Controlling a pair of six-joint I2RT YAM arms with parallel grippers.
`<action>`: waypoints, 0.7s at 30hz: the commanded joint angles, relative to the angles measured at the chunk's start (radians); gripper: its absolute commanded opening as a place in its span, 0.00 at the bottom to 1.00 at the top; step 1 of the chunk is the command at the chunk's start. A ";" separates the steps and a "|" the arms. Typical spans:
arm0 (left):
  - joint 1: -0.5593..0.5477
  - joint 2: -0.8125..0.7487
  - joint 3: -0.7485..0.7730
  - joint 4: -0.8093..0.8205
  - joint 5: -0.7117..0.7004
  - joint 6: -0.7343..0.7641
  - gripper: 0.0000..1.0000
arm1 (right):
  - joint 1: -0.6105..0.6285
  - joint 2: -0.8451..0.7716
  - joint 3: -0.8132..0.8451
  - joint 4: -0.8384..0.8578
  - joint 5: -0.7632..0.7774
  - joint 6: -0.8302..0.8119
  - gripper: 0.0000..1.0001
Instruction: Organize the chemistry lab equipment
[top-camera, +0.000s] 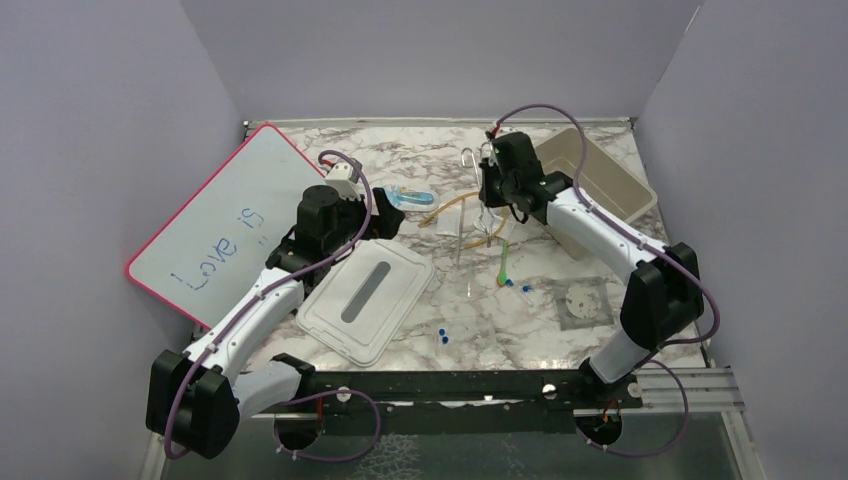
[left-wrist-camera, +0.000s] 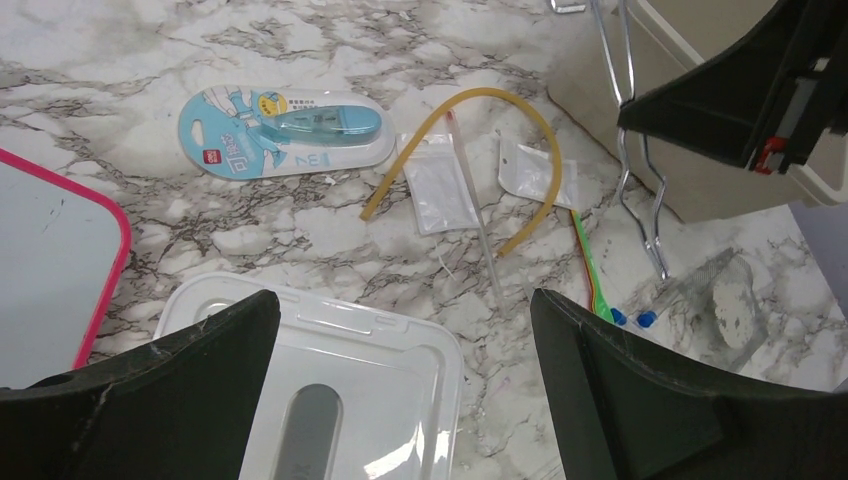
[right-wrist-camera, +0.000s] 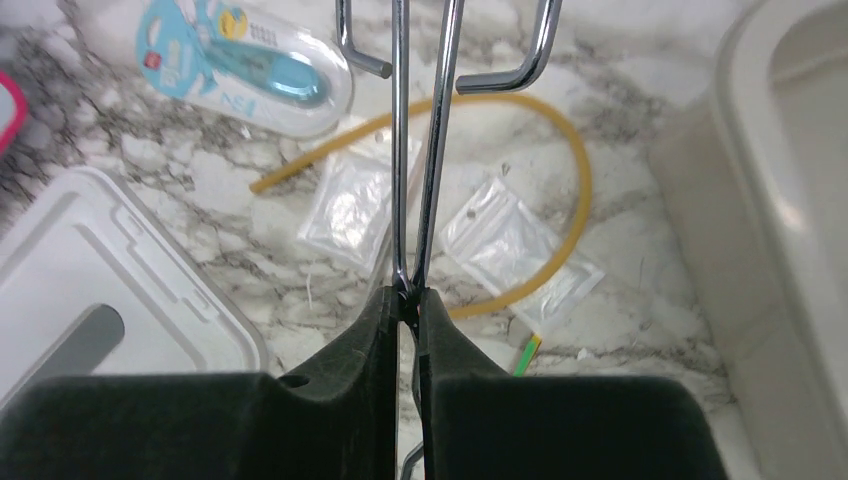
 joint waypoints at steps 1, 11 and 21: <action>-0.004 -0.012 0.016 0.014 0.042 0.007 0.99 | -0.029 -0.035 0.164 -0.005 0.054 -0.118 0.01; -0.003 -0.024 0.013 0.021 0.061 0.003 0.99 | -0.097 -0.108 0.235 -0.017 0.054 -0.174 0.01; -0.003 -0.030 0.010 0.026 0.071 -0.003 0.99 | -0.297 -0.160 0.238 -0.021 0.160 -0.312 0.01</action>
